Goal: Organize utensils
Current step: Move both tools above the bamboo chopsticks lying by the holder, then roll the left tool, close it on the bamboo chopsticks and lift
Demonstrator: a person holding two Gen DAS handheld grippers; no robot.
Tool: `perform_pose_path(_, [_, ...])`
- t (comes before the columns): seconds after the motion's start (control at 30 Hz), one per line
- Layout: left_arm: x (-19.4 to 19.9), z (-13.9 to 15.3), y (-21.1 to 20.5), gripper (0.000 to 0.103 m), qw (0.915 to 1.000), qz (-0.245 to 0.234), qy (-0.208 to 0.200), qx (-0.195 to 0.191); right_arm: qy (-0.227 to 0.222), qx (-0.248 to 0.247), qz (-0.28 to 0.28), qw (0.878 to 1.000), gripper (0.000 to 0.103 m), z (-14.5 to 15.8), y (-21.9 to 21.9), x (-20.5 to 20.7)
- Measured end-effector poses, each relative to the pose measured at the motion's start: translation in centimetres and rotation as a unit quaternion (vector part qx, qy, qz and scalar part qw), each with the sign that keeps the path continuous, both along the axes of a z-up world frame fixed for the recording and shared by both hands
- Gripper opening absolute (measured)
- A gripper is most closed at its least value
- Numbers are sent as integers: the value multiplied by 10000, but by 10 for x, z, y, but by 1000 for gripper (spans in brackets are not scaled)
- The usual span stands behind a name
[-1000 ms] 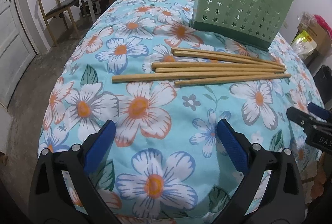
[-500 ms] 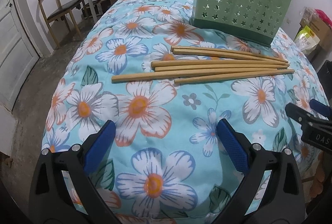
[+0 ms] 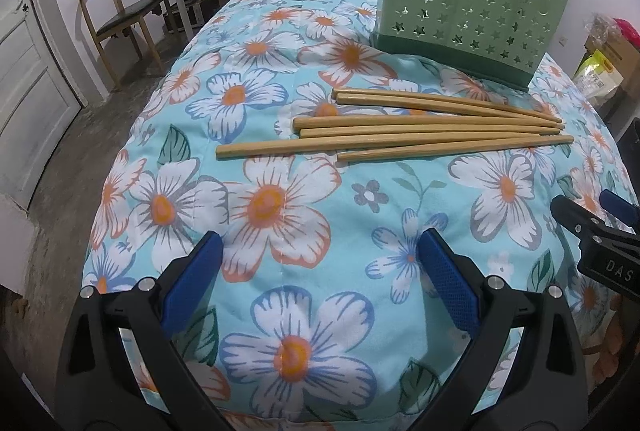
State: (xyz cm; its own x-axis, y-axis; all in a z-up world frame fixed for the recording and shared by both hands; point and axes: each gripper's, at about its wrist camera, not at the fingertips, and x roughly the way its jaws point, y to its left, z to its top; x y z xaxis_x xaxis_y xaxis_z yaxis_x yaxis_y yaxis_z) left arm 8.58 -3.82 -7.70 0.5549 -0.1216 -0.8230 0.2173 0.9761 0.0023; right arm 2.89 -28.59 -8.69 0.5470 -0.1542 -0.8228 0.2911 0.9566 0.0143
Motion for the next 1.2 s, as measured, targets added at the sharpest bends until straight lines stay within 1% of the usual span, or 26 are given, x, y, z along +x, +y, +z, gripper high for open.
perform_pose_path(0.13, [1,1,0,95,10000,-12,1,-2,-1,12,16,10000,97,0,1,-1])
perform_pose_path(0.4, [3,0,0,95,10000,-31,81,-5,139,121,56,9998,97,1,-2,0])
perform_pose_path(0.57, [1,2,6,95,9998,-104,2,-172,99,129,38,9999,97,1,-3,-1])
perform_pose_path(0.67, [-5,5,13,95,9994,-53,-141,-296,92,112,1,9999,97,1,-2,-3])
perform_pose_path(0.73, [-9,10,18,95,9985,-107,-286,-445,66,105,-4,9999,97,1,-1,-5])
perform_pose_path(0.87, [-15,23,20,95,9944,-450,-474,-829,-4,94,10,10000,97,0,0,-8])
perform_pose_path(1.0, [-17,36,19,95,9864,-607,-636,-1385,-36,89,1,10000,97,0,1,-9])
perform_pose_path(1.03, [-18,38,18,94,9849,-633,-687,-1460,-49,88,1,9999,97,1,0,-9])
perform_pose_path(1.13, [-18,46,18,84,9813,-710,-827,-1587,-91,84,23,9999,97,1,1,-12])
perform_pose_path(1.2, [-13,47,19,75,9812,-696,-790,-1620,-141,98,60,9998,97,1,1,-14])
